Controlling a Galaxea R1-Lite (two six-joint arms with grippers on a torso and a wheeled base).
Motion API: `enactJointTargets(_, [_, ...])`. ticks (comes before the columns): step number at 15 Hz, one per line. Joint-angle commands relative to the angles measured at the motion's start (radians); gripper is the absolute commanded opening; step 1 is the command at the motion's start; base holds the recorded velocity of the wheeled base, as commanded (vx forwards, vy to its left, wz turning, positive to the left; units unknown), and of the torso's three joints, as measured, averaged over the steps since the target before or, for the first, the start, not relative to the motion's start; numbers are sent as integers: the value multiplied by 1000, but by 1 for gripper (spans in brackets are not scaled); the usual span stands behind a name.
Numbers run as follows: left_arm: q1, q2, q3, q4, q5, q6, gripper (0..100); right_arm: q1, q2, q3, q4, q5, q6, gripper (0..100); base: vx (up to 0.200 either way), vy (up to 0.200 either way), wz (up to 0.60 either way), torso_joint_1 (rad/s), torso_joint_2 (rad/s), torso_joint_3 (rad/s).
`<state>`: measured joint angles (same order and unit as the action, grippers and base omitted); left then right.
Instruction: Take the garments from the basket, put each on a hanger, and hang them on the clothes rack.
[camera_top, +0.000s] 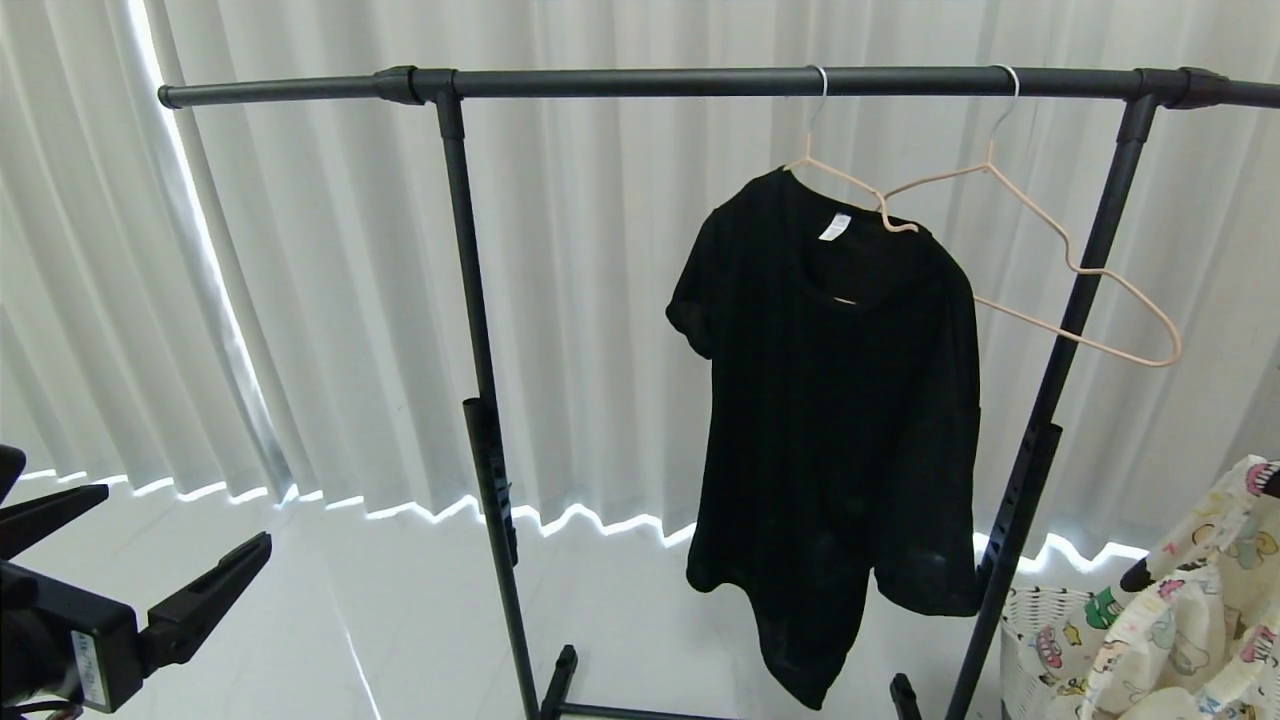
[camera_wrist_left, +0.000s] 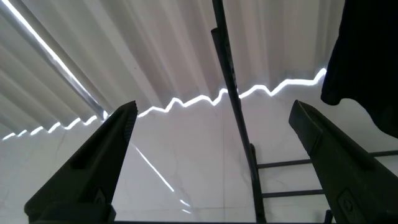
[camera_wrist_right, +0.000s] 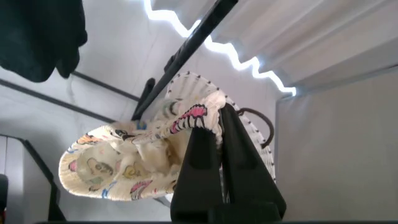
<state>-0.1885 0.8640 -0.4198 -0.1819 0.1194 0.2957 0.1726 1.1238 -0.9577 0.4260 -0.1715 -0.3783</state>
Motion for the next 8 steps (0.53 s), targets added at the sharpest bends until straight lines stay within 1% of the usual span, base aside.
enactJointTargets(1, [0, 4, 1, -1, 0, 0, 100, 18, -15, -6, -1, 0, -1, 0, -200, 0, 0, 12, 7, -7])
enactJointTargets(5, [0, 0, -1, -1, 0, -1, 100, 50, -10, -10, -1, -2, -2, 0, -200, 0, 0, 0, 2, 4])
enactJointTargets(8, [-3, 0, -1, -1, -6, -3, 100, 54, -9, -19, -3, 0, -2, 0, 0, 0, 0, 0, 0, 0])
